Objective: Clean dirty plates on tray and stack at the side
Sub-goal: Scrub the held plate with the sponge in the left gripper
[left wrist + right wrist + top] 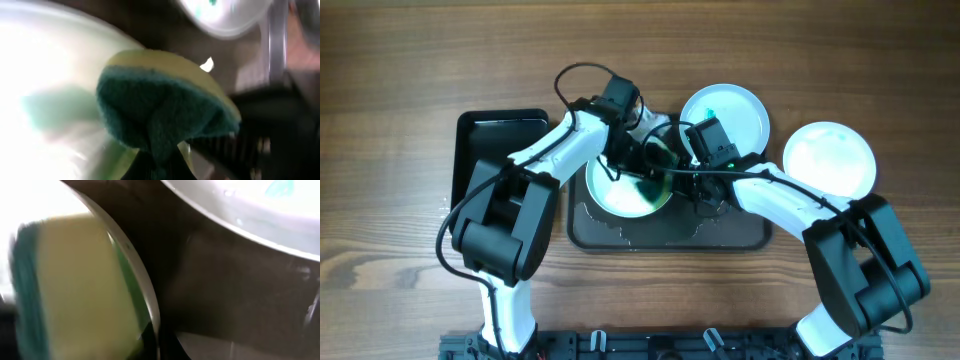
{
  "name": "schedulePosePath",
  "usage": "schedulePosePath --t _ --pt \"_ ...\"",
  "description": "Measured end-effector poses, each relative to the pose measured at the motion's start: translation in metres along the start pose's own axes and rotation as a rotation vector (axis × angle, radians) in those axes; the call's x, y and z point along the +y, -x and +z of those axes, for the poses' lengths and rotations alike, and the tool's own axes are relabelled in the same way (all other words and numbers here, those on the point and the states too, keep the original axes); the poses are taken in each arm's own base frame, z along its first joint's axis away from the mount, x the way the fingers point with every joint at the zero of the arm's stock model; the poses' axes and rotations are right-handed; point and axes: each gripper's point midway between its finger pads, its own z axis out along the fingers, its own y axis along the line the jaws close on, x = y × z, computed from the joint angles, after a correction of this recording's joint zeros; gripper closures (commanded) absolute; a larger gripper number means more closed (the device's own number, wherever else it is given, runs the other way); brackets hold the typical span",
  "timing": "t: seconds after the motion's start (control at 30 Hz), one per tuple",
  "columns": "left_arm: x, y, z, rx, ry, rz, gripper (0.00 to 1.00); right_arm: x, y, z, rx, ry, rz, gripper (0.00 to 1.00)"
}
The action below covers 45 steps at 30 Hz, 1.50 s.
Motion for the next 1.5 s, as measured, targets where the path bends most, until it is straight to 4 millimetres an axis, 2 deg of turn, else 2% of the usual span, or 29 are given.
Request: schedulePosePath --t 0.13,0.23,0.33,0.47,0.57,0.7,0.73,0.77,0.83,0.9,0.97,1.03,1.13,1.27,1.4,1.43,1.5 --pt "0.035 0.019 -0.004 -0.094 0.216 -0.129 0.96 0.001 0.002 0.0 -0.007 0.004 -0.002 0.96" --pt "0.064 0.023 -0.015 -0.165 0.435 -0.274 0.96 0.003 0.004 0.0 -0.017 0.008 -0.005 0.96" --pt "0.095 0.011 -0.041 -0.21 0.681 -0.41 0.96 0.004 0.004 0.0 -0.018 0.014 -0.007 0.96" --pt "0.109 -0.015 -0.057 -0.158 0.82 -0.489 0.96 0.013 0.001 -0.001 -0.002 0.044 -0.018 0.96" --pt "0.11 -0.035 -0.061 -0.068 0.851 -0.49 0.96 0.015 0.002 -0.001 0.0 0.052 -0.02 0.96" --pt "0.091 -0.044 -0.047 0.095 0.6 -0.324 0.96 0.013 0.003 -0.002 -0.003 0.045 -0.022 0.96" --pt "0.078 -0.045 -0.04 0.131 0.486 -0.261 0.96 0.012 0.003 -0.002 -0.002 0.042 -0.019 0.96" --pt "0.056 -0.046 -0.03 0.162 0.339 -0.191 0.96 0.012 0.004 -0.002 -0.003 0.042 -0.018 0.96" --pt "0.028 -0.049 -0.018 0.189 0.173 -0.115 0.96 0.012 0.004 -0.002 -0.002 0.042 -0.018 0.96" --pt "0.006 -0.047 -0.009 0.186 0.045 -0.058 0.96 0.012 0.003 -0.002 -0.002 0.043 -0.019 0.96" --pt "-0.002 -0.041 -0.005 0.16 -0.007 -0.027 0.96 0.012 0.004 -0.002 -0.003 0.042 -0.018 0.96" --pt "0.001 -0.029 -0.003 0.112 -0.003 -0.037 0.96 0.011 0.005 -0.002 -0.008 0.039 -0.018 0.96" --pt "0.029 -0.006 -0.003 0.005 0.167 -0.179 0.96 0.011 0.005 -0.002 -0.009 0.038 -0.017 0.96" --pt "0.055 0.004 -0.013 -0.069 0.376 -0.307 0.96 0.013 0.006 -0.002 -0.013 0.043 -0.019 0.96" --pt "0.095 0.005 -0.058 -0.128 0.696 -0.425 0.96 0.012 0.005 -0.002 -0.011 0.041 -0.018 0.96" --pt "0.1 0.01 -0.076 -0.145 0.764 -0.443 0.96 0.012 0.005 -0.002 -0.01 0.04 -0.018 0.96" --pt "0.097 0.013 -0.098 -0.137 0.817 -0.461 0.96 0.011 0.005 -0.002 -0.008 0.037 -0.016 0.96"
